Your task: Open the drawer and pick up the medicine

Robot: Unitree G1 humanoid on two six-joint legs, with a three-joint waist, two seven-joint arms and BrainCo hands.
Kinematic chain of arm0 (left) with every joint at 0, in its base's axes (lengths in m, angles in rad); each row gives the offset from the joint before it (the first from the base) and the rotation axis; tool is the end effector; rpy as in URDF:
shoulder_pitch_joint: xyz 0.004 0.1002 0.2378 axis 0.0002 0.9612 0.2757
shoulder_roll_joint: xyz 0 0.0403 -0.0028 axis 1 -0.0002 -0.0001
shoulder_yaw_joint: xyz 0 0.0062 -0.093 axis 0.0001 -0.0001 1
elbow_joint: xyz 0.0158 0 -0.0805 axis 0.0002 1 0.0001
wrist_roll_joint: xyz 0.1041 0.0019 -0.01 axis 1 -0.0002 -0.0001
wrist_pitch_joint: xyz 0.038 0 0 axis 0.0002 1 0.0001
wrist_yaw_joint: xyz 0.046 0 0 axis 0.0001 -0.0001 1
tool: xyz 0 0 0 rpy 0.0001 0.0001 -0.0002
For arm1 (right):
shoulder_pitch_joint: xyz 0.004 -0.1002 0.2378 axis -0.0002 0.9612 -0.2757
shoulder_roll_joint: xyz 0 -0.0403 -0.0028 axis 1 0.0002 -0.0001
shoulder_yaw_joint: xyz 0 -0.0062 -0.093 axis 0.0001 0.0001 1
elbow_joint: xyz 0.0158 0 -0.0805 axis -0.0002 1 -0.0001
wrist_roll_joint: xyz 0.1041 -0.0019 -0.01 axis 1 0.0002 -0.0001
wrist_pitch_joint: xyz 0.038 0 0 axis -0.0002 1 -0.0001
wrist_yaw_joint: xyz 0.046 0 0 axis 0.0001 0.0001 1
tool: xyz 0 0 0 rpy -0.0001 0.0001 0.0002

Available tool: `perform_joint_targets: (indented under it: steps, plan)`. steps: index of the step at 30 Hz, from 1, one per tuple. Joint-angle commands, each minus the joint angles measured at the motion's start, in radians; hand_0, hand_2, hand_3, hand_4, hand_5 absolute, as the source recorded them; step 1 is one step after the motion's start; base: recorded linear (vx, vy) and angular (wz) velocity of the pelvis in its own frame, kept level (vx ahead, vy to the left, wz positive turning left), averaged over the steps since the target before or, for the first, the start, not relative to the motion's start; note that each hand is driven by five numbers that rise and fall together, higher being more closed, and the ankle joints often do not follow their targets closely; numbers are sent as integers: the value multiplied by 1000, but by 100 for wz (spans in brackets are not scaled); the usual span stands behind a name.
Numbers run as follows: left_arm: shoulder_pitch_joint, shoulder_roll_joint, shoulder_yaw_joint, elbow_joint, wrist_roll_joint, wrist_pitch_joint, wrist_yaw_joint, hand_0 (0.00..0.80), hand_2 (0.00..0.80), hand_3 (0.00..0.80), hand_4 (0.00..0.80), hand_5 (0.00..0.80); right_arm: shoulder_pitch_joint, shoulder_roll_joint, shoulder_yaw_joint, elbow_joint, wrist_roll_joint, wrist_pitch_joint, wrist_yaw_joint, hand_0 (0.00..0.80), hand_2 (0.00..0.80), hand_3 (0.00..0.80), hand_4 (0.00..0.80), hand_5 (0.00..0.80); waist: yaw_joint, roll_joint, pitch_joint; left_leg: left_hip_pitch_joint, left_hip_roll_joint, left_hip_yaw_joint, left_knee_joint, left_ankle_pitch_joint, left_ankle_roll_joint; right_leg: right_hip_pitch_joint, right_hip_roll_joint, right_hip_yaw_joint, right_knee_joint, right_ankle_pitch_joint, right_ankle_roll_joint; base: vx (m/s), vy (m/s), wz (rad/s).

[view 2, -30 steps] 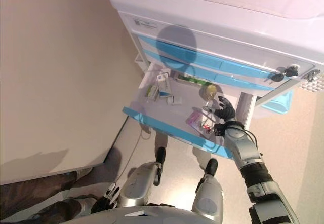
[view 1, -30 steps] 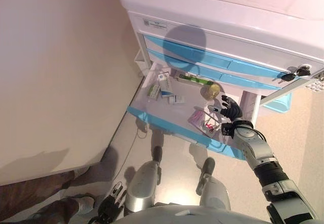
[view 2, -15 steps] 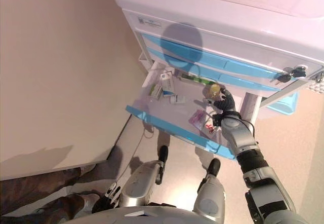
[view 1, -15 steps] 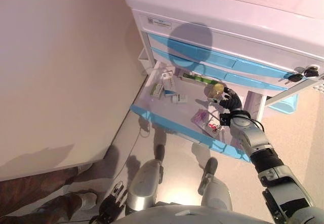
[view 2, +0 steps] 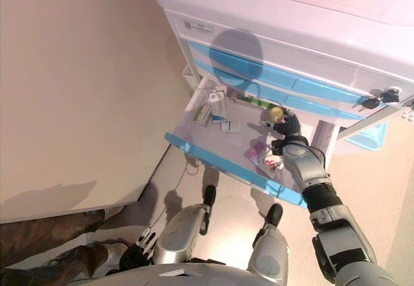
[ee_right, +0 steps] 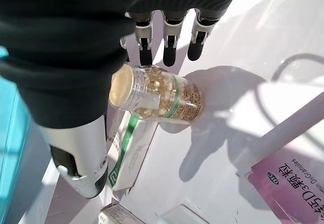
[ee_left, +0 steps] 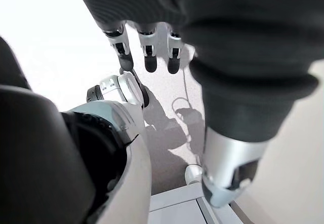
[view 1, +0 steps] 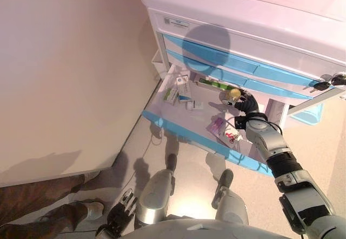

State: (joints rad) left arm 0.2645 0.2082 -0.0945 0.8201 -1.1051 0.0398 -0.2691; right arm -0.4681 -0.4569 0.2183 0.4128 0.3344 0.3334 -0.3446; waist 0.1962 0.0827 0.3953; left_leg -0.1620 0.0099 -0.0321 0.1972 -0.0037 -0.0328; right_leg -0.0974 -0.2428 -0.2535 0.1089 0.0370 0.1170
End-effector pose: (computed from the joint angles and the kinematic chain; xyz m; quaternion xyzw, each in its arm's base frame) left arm 0.0484 0.2067 -0.1008 -0.4249 0.3927 0.1728 0.7971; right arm 0.2858 -0.1986 0.0810 -0.1347 0.1453 -0.1226 0.9725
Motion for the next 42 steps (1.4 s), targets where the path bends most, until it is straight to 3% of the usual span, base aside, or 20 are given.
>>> perform_joint_targets:
  steps: [1,5,6,7,8,9,10,33,34,35,42]
  plan:
    - [20,39,-38,6,14,-5,-13,0,0,0,0,0,-82,-36,45,-17,5,-23,0,0,0,0,0,0,28,-10,-16,-10,0,-11,-1,28,10,12,-27,-5,87,-16,-23,0,0,0]
    - [19,38,-49,7,10,-11,-18,0,0,0,0,0,-90,-39,52,-1,-1,-24,-2,0,0,0,0,0,29,-7,-13,-10,-3,-11,-2,27,11,10,-29,-5,88,-16,-24,-3,10,3]
    - [19,38,-48,7,11,-10,-19,0,0,0,0,0,-91,-40,53,1,-2,-23,-1,129,129,129,129,129,30,-7,-12,-11,-4,-12,-1,27,11,9,-29,-5,89,-16,-24,-9,13,5]
    - [19,37,-47,8,13,-10,-20,0,0,0,0,0,-93,-41,54,1,-3,-21,0,414,414,414,414,414,29,-6,-12,-11,-4,-12,-3,28,11,8,-29,-5,88,-15,-24,-15,15,3]
    - [17,36,-47,9,11,-12,-20,0,0,0,0,0,-95,-42,54,1,-6,-20,1,508,508,508,508,508,29,-5,-10,-11,-4,-13,-3,28,11,7,-29,-5,88,-15,-25,0,0,0]
    - [17,36,-47,8,9,-13,-20,0,0,0,0,0,-96,-44,55,1,-9,-21,3,762,762,762,762,762,30,-5,-9,-12,-4,-13,-3,28,11,7,-29,-5,88,-15,-25,-33,12,1]
    - [15,37,-48,5,6,-11,-19,0,0,0,0,0,-100,-46,57,0,-15,-21,4,800,800,800,800,800,30,-5,-8,-14,-4,-12,-3,28,11,5,-30,-5,88,-15,-25,-33,8,0]
    - [4,44,-47,-14,-8,-8,-12,0,0,0,0,0,-97,-76,69,-29,-103,-74,28,794,794,794,794,794,23,-15,3,-20,2,2,0,25,15,-7,-31,-5,93,-12,-19,-1,0,0]
    - [3,44,-48,-13,-8,-9,-13,0,0,0,0,0,-99,-80,70,-32,-121,-75,32,436,436,436,436,436,23,-15,4,-20,2,2,0,25,15,-7,-31,-5,93,-12,-18,0,0,0]
    - [2,45,-49,-13,-9,-9,-14,0,0,0,0,0,-100,-84,74,-34,-144,-76,31,0,0,0,0,0,24,-16,5,-23,1,1,2,24,16,-9,-31,-5,94,-12,-18,0,0,0]
    - [4,49,-47,-32,-13,-8,-4,0,0,0,0,0,-98,-111,91,-97,-265,-85,58,0,0,0,0,0,19,-19,11,-29,2,-1,2,25,17,-18,-26,1,94,-11,-16,0,0,0]
